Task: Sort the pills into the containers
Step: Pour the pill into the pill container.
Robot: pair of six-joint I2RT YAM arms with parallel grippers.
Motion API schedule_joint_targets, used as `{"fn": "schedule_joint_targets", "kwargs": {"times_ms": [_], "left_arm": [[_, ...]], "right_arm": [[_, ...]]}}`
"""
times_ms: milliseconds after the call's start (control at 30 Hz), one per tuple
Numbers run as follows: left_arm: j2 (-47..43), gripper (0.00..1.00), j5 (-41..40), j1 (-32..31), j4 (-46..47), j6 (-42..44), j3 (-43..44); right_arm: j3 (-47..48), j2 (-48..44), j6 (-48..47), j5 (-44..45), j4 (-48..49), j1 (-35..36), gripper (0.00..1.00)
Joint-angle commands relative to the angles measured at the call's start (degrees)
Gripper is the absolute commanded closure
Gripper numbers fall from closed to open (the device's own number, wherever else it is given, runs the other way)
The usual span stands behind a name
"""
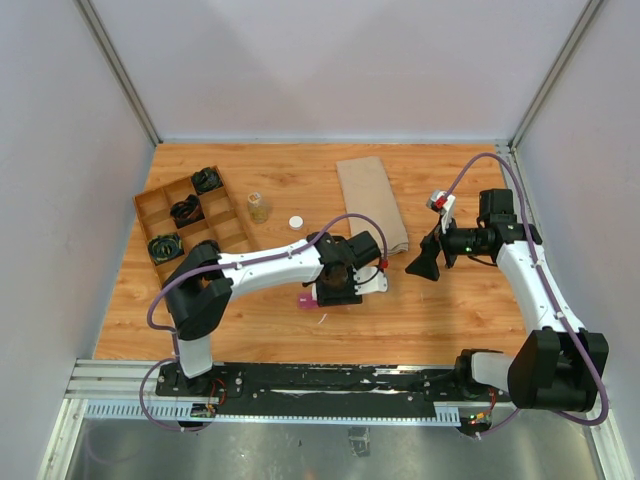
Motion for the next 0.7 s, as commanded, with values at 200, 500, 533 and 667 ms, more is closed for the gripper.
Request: {"fn": "schedule_joint_targets", "kwargs": {"times_ms": [200,500,533,667], "left_arm": [[-2.04,1.00,-0.43,0.02,0.52,-0.21,-0.64],[-3.26,1.00,-0.10,-0.30,0.90,-0.26,-0.21],[-3.53,1.00,-0.07,-0.72,0.58,-0.55,0.33],[-1.06,1.00,-3.08,-0.10,-2.08,-0.57,-0.11]], "right_arm": [[1.73,-0.36,-0.39,-1.17,-1.01,-1.02,0.01],[1.79,-0.22,-0.27,-1.16,-1.05,-1.03,0.01],[1.82,-0.21,-0.29,-1.10,-1.05,-1.02,0.01],[1.91,0.04,-0.24,-1.14,-1.14,-1.03,0.02]]}}
